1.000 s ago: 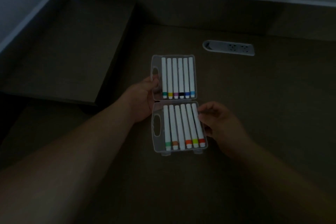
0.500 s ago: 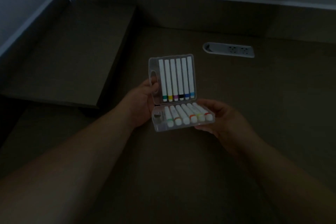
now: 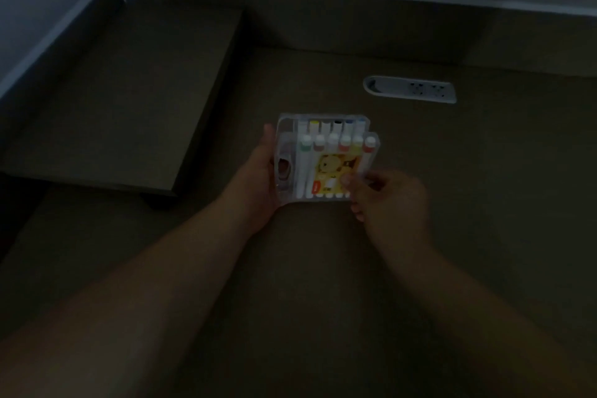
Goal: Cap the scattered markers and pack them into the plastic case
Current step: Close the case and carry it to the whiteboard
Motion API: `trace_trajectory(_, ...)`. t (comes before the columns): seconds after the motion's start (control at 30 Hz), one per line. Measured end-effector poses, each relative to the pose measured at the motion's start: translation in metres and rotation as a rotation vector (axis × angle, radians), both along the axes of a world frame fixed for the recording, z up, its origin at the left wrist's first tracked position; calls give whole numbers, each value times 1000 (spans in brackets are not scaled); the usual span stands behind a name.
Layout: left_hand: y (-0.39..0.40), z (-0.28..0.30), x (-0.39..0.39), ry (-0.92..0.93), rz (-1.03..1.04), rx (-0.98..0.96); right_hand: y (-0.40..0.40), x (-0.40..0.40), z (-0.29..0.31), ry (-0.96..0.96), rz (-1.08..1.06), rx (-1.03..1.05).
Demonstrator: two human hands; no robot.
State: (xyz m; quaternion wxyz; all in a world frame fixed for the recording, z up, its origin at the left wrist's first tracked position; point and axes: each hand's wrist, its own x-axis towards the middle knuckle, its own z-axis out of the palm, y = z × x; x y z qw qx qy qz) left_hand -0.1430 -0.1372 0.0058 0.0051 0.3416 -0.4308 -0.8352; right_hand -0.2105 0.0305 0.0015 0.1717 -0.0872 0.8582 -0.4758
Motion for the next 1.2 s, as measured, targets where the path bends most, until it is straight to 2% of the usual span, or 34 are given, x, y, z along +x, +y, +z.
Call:
trace_trajectory(0.07,6,-2,1,-55,65,-60,-2,1,1,69,10,101)
trace_trajectory(0.2,11,-3,-2,-104,167,-106,-1,0,5,77,60,146)
trace_trajectory(0.3,8,2,-5,-123,183,-107,1,-8,7,-39,143,-94)
trace_trajectory(0.37,12,2,-1,-133,172,-187,6,-13,7,-123,210,-250)
trace_trajectory(0.43,16,0,2,-136,141,-318,10,-16,5,-118,215,-304)
trace_trajectory(0.5,19,2,6,-87,113,-435,11,-16,4,-113,188,-324)
trace_trajectory(0.67,28,11,13,44,73,-566,10,-13,4,-103,179,-315)
trace_trajectory(0.8,39,17,19,140,127,-635,4,0,7,-76,182,-291)
trace_trajectory(1.0,45,10,21,121,228,-554,-2,17,2,-284,98,-461)
trace_trajectory(1.1,50,11,21,111,263,-582,-10,20,2,-392,13,-546)
trace_trajectory(1.2,53,10,22,117,311,-601,-17,23,4,-363,-77,-560)
